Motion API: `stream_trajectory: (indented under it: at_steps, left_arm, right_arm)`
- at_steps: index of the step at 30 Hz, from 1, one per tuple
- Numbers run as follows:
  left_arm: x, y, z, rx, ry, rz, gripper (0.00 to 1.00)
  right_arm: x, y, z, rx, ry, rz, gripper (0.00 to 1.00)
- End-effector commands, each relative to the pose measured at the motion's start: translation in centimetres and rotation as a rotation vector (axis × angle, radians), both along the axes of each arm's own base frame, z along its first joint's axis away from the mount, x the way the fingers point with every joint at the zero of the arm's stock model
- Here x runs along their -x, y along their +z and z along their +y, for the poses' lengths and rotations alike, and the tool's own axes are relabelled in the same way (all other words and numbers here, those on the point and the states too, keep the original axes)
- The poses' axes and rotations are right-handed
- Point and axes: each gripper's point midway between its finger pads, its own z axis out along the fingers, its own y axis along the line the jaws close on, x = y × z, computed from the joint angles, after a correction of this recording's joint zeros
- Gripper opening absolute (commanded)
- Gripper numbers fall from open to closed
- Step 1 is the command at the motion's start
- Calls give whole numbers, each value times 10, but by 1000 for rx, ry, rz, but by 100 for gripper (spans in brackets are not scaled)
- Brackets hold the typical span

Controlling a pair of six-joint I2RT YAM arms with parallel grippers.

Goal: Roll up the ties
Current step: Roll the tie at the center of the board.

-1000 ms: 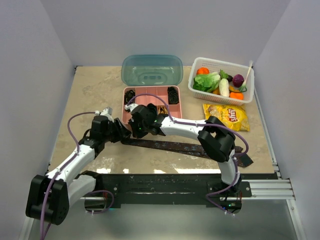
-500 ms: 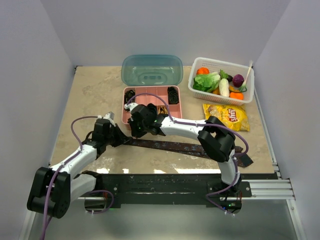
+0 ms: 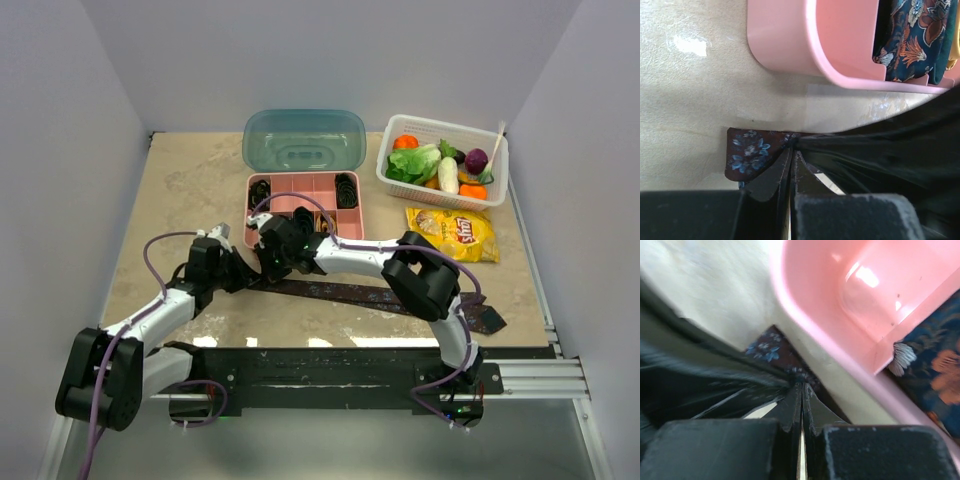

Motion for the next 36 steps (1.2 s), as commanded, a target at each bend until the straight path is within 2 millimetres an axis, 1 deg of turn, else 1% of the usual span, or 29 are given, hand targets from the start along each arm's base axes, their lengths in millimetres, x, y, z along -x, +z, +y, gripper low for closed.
stream_trajectory:
  at_steps: [1,2,4,5,7,8,10,11,13,14,17,19,20,22,23,24,25,26,27,29,30,31,33,36]
  left_arm:
    - [-7,11,-5,27,-7,-48,5]
    - [-6,10,-4,26,-6,-45,6]
    - [-6,12,-4,24,-3,-48,7]
    - [-7,15,-3,22,0,-52,9]
    - [-8,19,-1,10,9,-59,15]
    - [-8,23,1,1,14,-59,23]
    - [-9,28,7,-27,37,-64,36]
    - [-13,34,10,-34,51,-75,42]
    - [-12,37,17,-65,72,-60,51]
    - [-15,42,20,-70,82,-67,57]
    - [-14,39,29,-88,114,-40,63]
    - [-11,34,36,-92,133,-28,64]
    - [-11,32,42,-92,157,-21,64]
    - [-5,22,46,-80,163,-3,63]
    - [-6,20,51,-65,181,2,62]
    - [-4,16,52,-53,183,5,62]
    - [-1,10,48,-18,165,5,61]
    - [0,8,49,7,175,6,60]
    - [-3,10,45,40,161,-17,60]
    - [3,1,41,72,162,-2,59]
    - [-4,7,39,92,160,-47,59]
    - [-1,2,39,97,163,-36,59]
    - [-2,-1,37,108,163,-35,58]
    - [0,-4,33,134,152,-28,53]
  right_arm:
    - [5,-11,7,-9,15,21,0]
    - [6,-16,5,1,14,27,0]
    - [7,-19,4,6,10,29,0]
    - [6,-21,1,17,3,26,0]
    - [5,-20,-2,22,-5,17,0]
    - [6,-23,-5,31,-9,17,0]
    - [4,-25,-9,44,-21,5,0]
    - [5,-26,-13,50,-26,7,0]
    - [5,-27,-15,51,-33,2,0]
    - [6,-28,-17,52,-36,4,0]
    - [8,-28,-19,48,-37,4,0]
    - [9,-30,-20,52,-38,8,0]
    - [9,-30,-20,52,-38,8,0]
    - [10,-31,-20,51,-36,10,0]
    - [10,-31,-20,51,-35,11,0]
    - [10,-31,-20,52,-34,9,0]
    - [10,-30,-20,50,-35,11,0]
    - [11,-30,-20,50,-33,10,0]
    - [10,-31,-20,51,-34,9,0]
    - [11,-31,-20,53,-32,8,0]
    - [11,-31,-20,52,-31,9,0]
    - [11,-30,-19,50,-31,8,0]
    - [11,-31,-19,51,-29,11,0]
    - [11,-31,-20,53,-28,11,0]
